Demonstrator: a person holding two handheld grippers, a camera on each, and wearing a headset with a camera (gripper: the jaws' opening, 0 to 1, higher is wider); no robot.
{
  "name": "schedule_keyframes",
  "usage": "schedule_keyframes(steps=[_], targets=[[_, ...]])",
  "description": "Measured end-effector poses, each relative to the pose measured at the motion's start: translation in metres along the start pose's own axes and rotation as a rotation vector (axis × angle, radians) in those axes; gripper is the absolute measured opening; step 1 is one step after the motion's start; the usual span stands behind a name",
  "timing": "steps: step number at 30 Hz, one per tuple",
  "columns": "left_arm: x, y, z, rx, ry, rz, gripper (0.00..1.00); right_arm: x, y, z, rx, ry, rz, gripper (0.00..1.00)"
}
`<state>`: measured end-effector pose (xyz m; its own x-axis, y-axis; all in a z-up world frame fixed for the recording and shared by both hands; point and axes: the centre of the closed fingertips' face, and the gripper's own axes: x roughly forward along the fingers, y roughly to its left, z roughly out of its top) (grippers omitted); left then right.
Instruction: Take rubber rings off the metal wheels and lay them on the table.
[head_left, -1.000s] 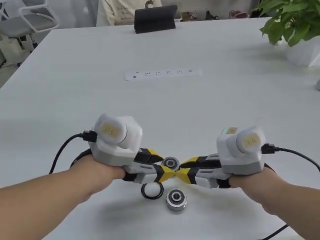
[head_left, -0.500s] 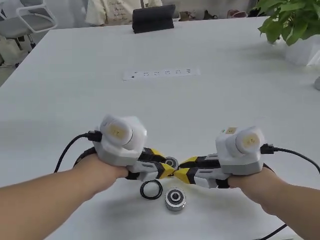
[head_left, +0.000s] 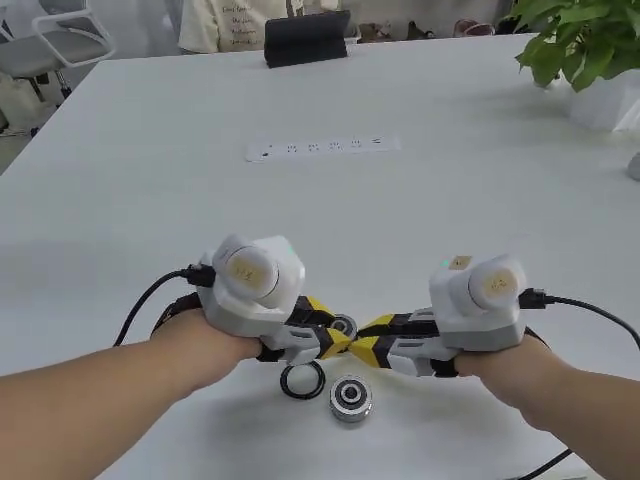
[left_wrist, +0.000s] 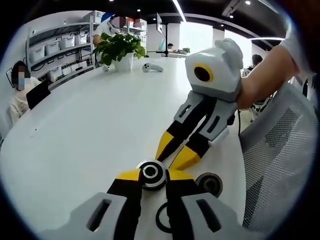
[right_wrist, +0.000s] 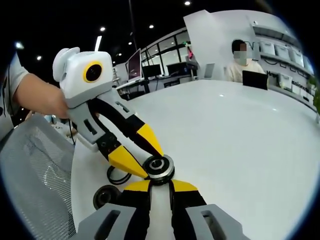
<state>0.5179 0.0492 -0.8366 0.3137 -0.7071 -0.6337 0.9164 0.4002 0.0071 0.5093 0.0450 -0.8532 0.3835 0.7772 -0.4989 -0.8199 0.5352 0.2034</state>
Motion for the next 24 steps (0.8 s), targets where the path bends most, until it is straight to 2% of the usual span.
schedule_keyframes(steps=[7, 12, 19, 21, 23, 24], targets=[[-0.0008, 0.0048, -0.0005, -0.065, -0.014, -0.005, 0.08, -0.0001, 0.0006, -0.0007, -0.007, 0.002, 0.003, 0.11], [0.0002, 0.0020, -0.0007, -0.003, -0.011, 0.008, 0.07, -0.0003, 0.0006, -0.0011, -0.005, -0.001, 0.003, 0.11], [-0.0003, 0.0022, -0.0001, -0.004, -0.020, 0.028, 0.07, -0.0006, -0.0001, -0.0015, 0.013, -0.003, -0.003, 0.10], [-0.0002, 0.0031, -0.0001, -0.007, -0.021, 0.032, 0.07, -0.0010, -0.0001, -0.0014, 0.025, -0.003, -0.007, 0.09], [-0.0003, 0.0031, -0.0001, -0.009, -0.022, 0.036, 0.07, -0.0015, -0.0018, -0.0018, 0.066, -0.006, -0.009, 0.06], [-0.0004, 0.0027, -0.0001, -0.009, -0.022, 0.040, 0.07, -0.0020, -0.0029, -0.0024, 0.114, -0.009, -0.010, 0.04]])
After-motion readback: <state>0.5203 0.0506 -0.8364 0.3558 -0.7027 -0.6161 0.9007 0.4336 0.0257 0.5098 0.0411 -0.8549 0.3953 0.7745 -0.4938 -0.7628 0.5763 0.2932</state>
